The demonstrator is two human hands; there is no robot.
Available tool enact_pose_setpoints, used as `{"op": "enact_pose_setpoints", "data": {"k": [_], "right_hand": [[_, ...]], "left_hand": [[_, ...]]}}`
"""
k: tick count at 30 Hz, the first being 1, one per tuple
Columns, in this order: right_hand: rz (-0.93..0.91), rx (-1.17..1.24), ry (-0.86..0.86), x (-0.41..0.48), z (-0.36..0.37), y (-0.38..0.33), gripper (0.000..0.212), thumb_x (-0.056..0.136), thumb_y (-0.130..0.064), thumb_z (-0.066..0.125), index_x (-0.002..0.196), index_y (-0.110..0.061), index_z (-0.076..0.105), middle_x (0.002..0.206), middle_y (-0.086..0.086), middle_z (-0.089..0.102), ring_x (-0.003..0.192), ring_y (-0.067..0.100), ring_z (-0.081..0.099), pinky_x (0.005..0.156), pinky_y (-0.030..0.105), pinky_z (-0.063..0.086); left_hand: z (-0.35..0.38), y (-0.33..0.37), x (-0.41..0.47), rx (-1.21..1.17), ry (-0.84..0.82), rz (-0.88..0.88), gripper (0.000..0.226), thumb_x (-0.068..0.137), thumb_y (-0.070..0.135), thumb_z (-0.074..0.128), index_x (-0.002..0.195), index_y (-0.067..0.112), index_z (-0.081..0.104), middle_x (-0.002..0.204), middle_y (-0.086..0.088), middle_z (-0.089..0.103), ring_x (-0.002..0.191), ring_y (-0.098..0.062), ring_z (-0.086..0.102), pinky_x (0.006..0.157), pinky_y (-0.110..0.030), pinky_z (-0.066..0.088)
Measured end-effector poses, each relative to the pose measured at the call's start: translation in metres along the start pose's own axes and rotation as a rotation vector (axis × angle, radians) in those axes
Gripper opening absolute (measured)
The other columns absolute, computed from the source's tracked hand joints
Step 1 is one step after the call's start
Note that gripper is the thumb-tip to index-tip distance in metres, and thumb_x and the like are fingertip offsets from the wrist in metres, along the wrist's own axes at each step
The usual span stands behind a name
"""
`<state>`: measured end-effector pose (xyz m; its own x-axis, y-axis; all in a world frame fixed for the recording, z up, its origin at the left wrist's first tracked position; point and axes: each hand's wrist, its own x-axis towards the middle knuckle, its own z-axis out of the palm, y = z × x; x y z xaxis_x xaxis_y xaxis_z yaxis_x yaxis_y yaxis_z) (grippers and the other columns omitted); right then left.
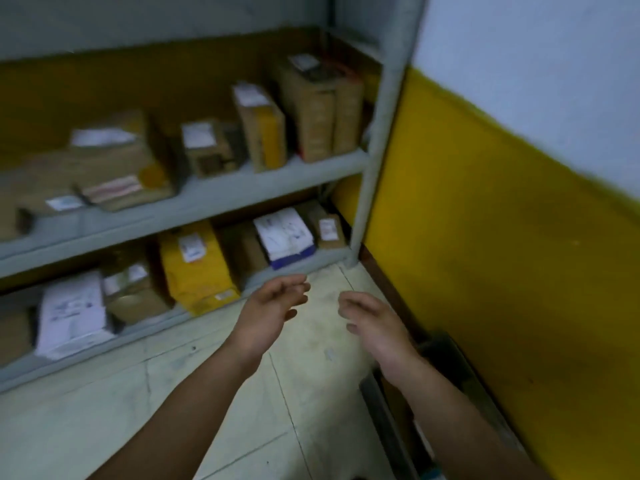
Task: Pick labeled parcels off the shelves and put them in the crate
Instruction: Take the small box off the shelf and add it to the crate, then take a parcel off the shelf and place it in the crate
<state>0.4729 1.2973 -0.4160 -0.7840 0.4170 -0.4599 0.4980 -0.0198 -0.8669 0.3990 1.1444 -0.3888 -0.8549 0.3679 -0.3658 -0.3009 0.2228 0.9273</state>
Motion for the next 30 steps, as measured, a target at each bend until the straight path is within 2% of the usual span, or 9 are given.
{"op": "enact_pose_setpoints", "data": {"k": [2,5,9,12,15,21,25,30], "right_hand": [[-0.067,-0.028,-0.09,-0.014,0.052,-0.037,0.014,0.094,-0.027,0.06,0.103,-0.035,0.067,0.113,-0.013,0.065,0.107,0.01,0.06,0.098,0.033,0.05],[-0.125,0.006,-0.179,-0.024,0.093,-0.069,0.014,0.093,-0.017,0.062,0.101,-0.026,0.069,0.105,-0.005,0.069,0.107,0.017,0.064,0.095,0.034,0.051],[-0.25,-0.024,-0.335,-0.054,0.178,-0.127,0.014,0.095,-0.016,0.06,0.1,-0.026,0.068,0.11,0.0,0.069,0.108,0.015,0.064,0.091,0.028,0.05],[-0.317,-0.042,-0.409,-0.062,0.227,-0.16,0.014,0.096,-0.018,0.059,0.107,-0.023,0.066,0.113,0.0,0.068,0.109,0.013,0.063,0.093,0.026,0.049],[-0.37,-0.067,-0.453,-0.073,0.267,-0.184,0.017,0.097,-0.021,0.058,0.113,-0.021,0.065,0.111,-0.003,0.068,0.109,0.013,0.063,0.092,0.027,0.05],[-0.44,-0.122,-0.543,-0.085,0.336,-0.221,0.022,0.098,-0.025,0.057,0.117,-0.021,0.066,0.114,-0.007,0.067,0.108,0.007,0.062,0.093,0.025,0.05],[-0.494,-0.156,-0.612,-0.08,0.376,-0.255,0.021,0.099,-0.026,0.055,0.117,-0.023,0.065,0.114,-0.009,0.066,0.105,0.004,0.062,0.084,0.018,0.049],[-0.579,-0.136,-0.635,-0.058,0.407,-0.308,0.022,0.099,-0.026,0.055,0.119,-0.026,0.063,0.118,-0.006,0.065,0.104,0.004,0.061,0.076,0.014,0.048]], "left_hand": [[-0.059,0.013,-0.026,-0.072,0.118,0.052,0.018,0.097,0.018,0.055,0.107,0.025,0.067,0.111,0.005,0.071,0.103,-0.011,0.066,0.093,-0.031,0.049],[-0.107,0.025,-0.045,-0.146,0.197,0.057,0.017,0.095,0.014,0.056,0.107,0.021,0.067,0.112,0.0,0.071,0.105,-0.017,0.066,0.095,-0.035,0.047],[-0.203,0.046,-0.078,-0.221,0.301,0.125,0.019,0.095,0.013,0.055,0.109,0.016,0.067,0.114,-0.004,0.071,0.105,-0.021,0.065,0.095,-0.036,0.046],[-0.255,0.061,-0.095,-0.246,0.354,0.184,0.019,0.096,0.011,0.054,0.11,0.013,0.067,0.112,-0.005,0.071,0.103,-0.02,0.065,0.093,-0.032,0.046],[-0.297,0.071,-0.112,-0.268,0.387,0.227,0.016,0.095,0.01,0.056,0.105,0.014,0.068,0.11,-0.005,0.072,0.106,-0.02,0.065,0.088,-0.025,0.049],[-0.362,0.087,-0.131,-0.246,0.47,0.27,0.016,0.095,0.015,0.057,0.104,0.02,0.069,0.109,0.0,0.072,0.105,-0.017,0.066,0.085,-0.026,0.051],[-0.398,0.103,-0.125,-0.221,0.52,0.302,0.017,0.093,0.023,0.06,0.106,0.024,0.071,0.107,0.005,0.073,0.104,-0.013,0.067,0.094,-0.034,0.049],[-0.436,0.134,-0.1,-0.19,0.541,0.363,0.02,0.094,0.02,0.059,0.11,0.022,0.07,0.106,0.006,0.074,0.104,-0.013,0.067,0.096,-0.033,0.048]]}}
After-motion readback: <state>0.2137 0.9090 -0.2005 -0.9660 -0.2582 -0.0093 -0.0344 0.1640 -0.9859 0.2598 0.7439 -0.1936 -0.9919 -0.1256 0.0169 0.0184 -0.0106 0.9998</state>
